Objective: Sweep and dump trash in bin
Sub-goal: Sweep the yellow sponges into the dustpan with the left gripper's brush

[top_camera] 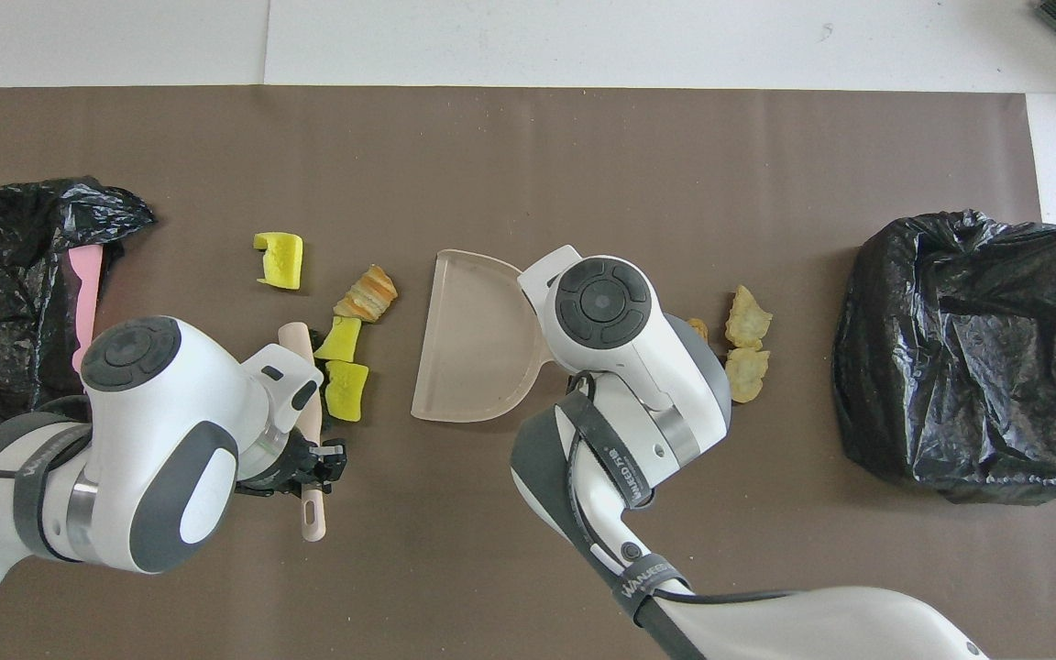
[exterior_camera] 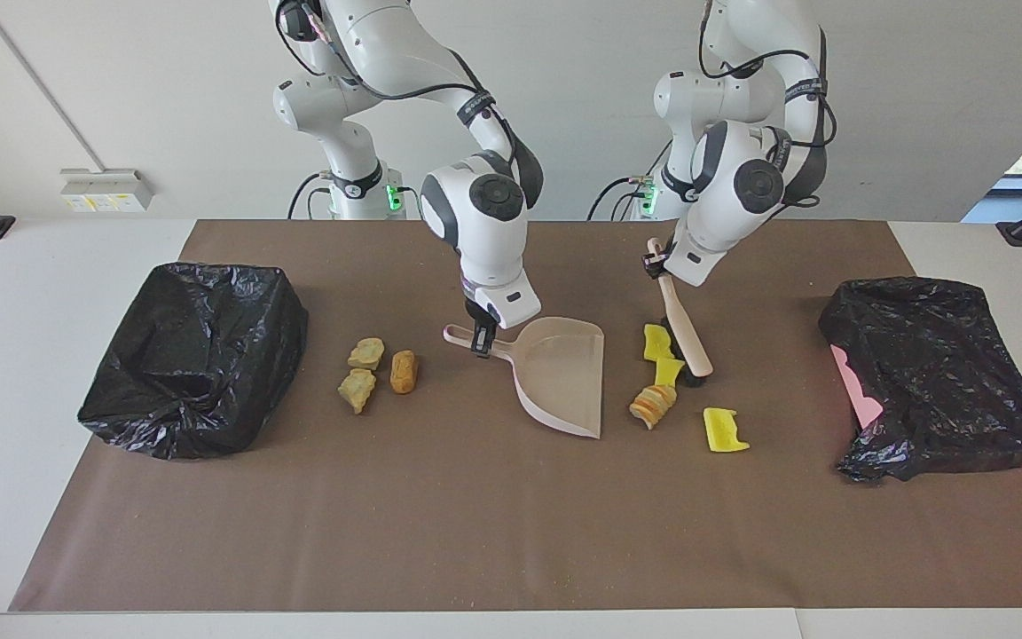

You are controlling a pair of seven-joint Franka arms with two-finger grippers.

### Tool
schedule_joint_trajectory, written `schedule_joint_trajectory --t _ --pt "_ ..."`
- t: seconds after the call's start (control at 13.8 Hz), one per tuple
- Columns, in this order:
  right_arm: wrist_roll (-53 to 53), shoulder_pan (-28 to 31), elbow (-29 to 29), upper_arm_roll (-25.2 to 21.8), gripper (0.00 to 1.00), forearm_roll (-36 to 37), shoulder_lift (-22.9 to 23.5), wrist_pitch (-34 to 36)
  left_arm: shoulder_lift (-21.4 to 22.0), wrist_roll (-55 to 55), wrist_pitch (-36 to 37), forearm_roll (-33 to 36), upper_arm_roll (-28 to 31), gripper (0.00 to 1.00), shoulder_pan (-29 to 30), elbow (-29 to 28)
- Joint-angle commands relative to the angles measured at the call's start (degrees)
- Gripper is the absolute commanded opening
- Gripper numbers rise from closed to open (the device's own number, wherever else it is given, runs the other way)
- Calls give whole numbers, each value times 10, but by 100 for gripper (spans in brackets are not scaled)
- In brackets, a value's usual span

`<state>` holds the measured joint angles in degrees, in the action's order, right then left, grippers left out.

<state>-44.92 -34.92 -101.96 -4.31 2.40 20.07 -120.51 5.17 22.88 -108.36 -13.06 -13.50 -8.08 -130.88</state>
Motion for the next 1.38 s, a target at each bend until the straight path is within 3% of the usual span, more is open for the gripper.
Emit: schedule_joint_trajectory --t 0.0,0.22,0.44,0.58,0.8,0.87,1.02,1.31 --pt "11 2 -6 4 0 -15 -3 -2 1 -12 -47 -34 4 0 -54 -4" --pt "12 2 -8 4 0 -15 -4 -2 -8 -13 -99 -54 4 0 -105 -3" --pt "20 2 -8 4 0 -15 -4 -2 -15 -13 -101 -85 4 0 -129 19" --pt "26 2 -8 5 0 -15 -5 -2 -37 -10 -92 -102 3 0 -126 61" --pt "48 3 -20 7 0 -23 -10 1 -20 -10 -67 -117 4 0 -86 99" --pt "43 4 -27 6 0 -57 -11 2 -18 -11 -49 -116 5 0 -74 112" --pt "39 3 -28 6 0 -71 -14 24 -19 -14 -27 -99 9 0 -56 121" --pt "40 3 -27 6 0 -71 -15 30 -36 -115 -31 55 10 0 28 127"
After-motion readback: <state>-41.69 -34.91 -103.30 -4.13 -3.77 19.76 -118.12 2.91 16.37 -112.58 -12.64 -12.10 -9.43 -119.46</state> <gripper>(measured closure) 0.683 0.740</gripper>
